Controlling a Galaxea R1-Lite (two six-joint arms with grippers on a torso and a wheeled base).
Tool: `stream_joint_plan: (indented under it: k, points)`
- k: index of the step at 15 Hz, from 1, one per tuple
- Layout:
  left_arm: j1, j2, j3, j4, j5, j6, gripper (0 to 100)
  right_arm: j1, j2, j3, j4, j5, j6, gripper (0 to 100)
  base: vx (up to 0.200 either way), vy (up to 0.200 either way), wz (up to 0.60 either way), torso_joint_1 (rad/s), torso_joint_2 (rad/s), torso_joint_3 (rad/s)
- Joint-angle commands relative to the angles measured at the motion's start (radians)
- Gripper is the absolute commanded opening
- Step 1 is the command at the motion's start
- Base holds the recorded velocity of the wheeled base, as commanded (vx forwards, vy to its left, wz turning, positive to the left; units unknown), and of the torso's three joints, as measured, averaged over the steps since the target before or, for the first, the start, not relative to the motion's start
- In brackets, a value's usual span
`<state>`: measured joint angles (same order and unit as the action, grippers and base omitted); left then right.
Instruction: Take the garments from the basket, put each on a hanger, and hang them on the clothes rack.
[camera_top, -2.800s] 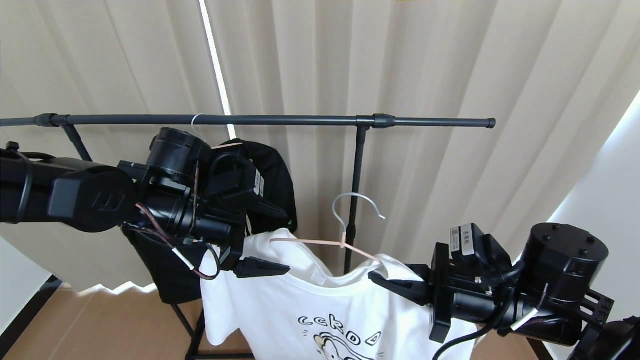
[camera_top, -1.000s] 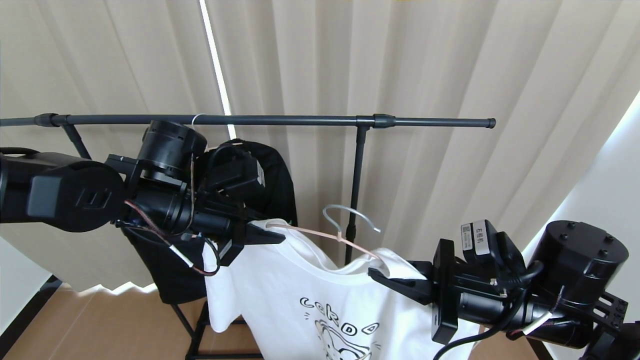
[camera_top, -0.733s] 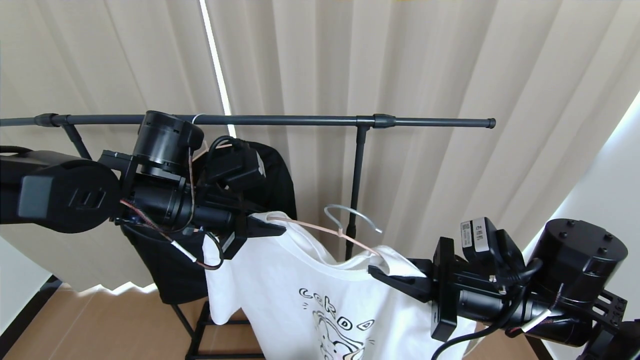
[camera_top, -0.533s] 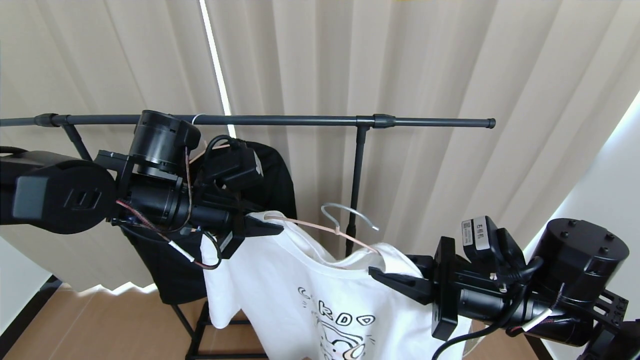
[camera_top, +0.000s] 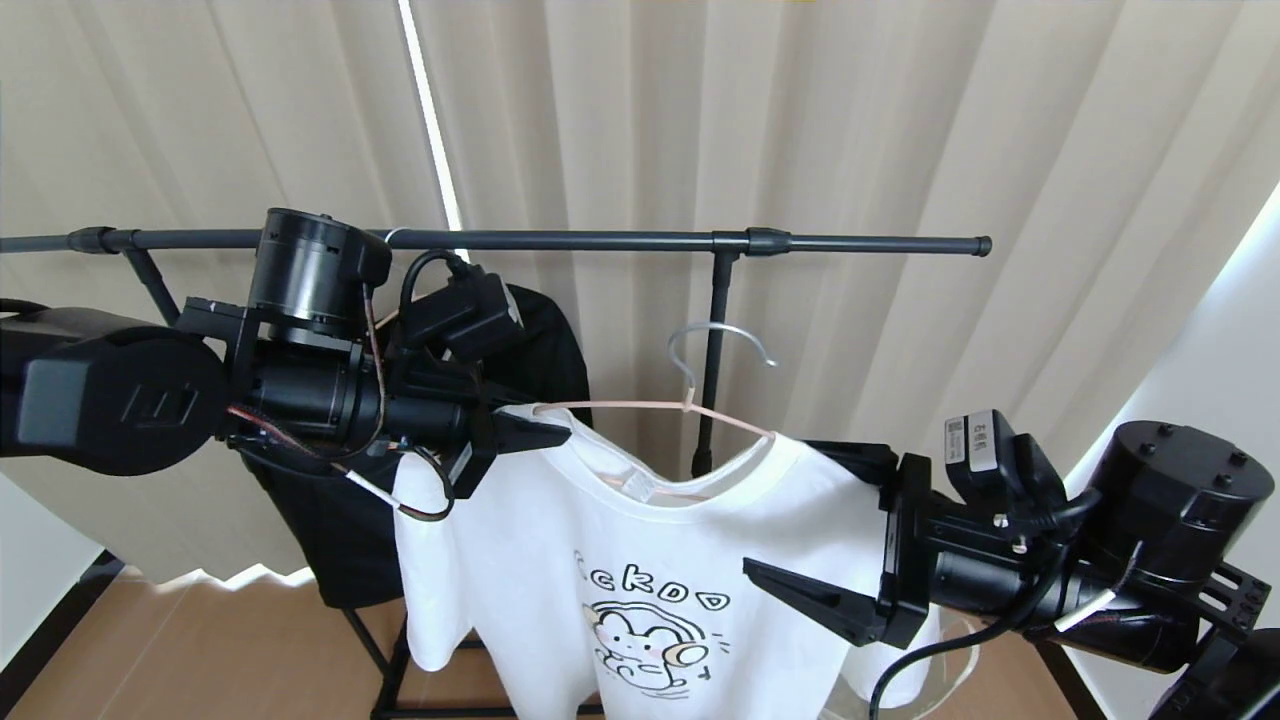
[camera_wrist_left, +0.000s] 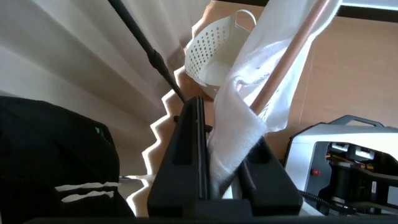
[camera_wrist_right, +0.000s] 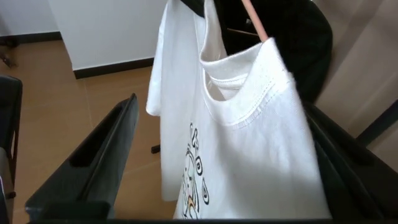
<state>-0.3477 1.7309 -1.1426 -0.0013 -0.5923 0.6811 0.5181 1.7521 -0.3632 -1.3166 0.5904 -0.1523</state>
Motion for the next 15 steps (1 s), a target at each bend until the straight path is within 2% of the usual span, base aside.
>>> stream_joint_plan:
  k: [1, 5, 7, 11, 15]
  points:
    - [0.001, -0.013, 0.017, -0.011, 0.005, 0.000, 0, -0.032, -0.023, -0.008, -0.001, 0.002, -0.001, 100, 0.000, 0.000, 0.00, 0.000, 0.00, 0.000]
    - [0.006, -0.039, 0.090, -0.105, 0.006, -0.005, 0, -0.052, -0.037, -0.013, -0.001, 0.003, 0.000, 100, 0.000, 0.000, 0.00, 0.000, 0.00, 0.000]
    - [0.006, -0.056, 0.115, -0.143, 0.008, -0.035, 0, -0.064, -0.037, -0.019, -0.001, 0.003, 0.000, 100, 0.000, 0.000, 0.00, 0.000, 0.00, 0.000]
    - [0.006, -0.077, 0.133, -0.152, 0.020, -0.035, 0, -0.089, -0.031, -0.036, 0.000, 0.003, 0.000, 100, 0.000, 0.000, 0.00, 0.000, 0.00, 0.000]
    - [0.015, -0.105, 0.156, -0.155, 0.020, -0.035, 0, -0.164, 0.003, -0.077, 0.005, 0.002, 0.002, 100, 0.000, 0.000, 0.00, 0.000, 0.00, 0.000]
